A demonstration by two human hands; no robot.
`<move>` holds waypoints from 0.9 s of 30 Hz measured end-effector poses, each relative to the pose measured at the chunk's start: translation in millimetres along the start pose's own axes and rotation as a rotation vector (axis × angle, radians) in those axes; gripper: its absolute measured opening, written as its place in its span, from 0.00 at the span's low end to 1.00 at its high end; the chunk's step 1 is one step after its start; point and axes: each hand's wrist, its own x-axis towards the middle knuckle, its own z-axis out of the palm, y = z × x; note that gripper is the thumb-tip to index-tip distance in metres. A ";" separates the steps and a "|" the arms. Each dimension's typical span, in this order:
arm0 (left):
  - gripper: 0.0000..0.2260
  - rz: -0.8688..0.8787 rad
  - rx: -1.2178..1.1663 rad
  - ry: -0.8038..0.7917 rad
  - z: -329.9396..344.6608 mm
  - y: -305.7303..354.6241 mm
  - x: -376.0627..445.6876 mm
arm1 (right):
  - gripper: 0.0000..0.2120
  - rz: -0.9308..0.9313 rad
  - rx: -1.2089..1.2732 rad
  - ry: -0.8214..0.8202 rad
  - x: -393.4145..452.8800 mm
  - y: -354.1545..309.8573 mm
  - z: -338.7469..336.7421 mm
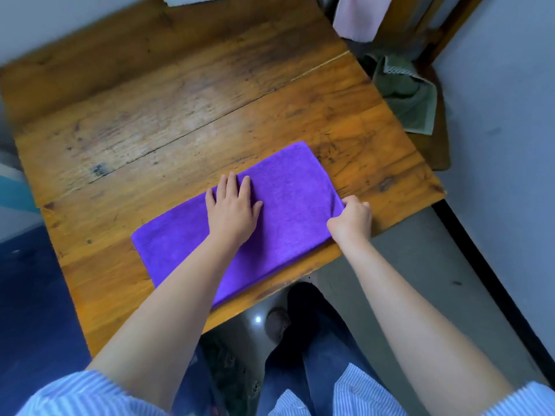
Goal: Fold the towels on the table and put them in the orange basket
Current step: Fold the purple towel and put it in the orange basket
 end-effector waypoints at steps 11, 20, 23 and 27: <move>0.25 0.014 -0.064 0.047 -33.5 38.7 83.2 | 0.15 -0.308 -0.316 0.047 101.7 -59.7 -40.8; 0.25 -0.380 -0.779 -0.052 -80.8 63.9 190.7 | 0.13 -0.499 -0.392 -0.020 171.5 -104.8 -57.3; 0.10 -0.475 -0.874 -0.117 -94.7 61.1 215.4 | 0.10 -0.531 -0.353 -0.055 192.6 -119.6 -63.4; 0.13 -0.368 -0.856 -0.170 -109.6 51.3 229.1 | 0.07 -0.547 -0.335 -0.082 211.5 -138.3 -67.9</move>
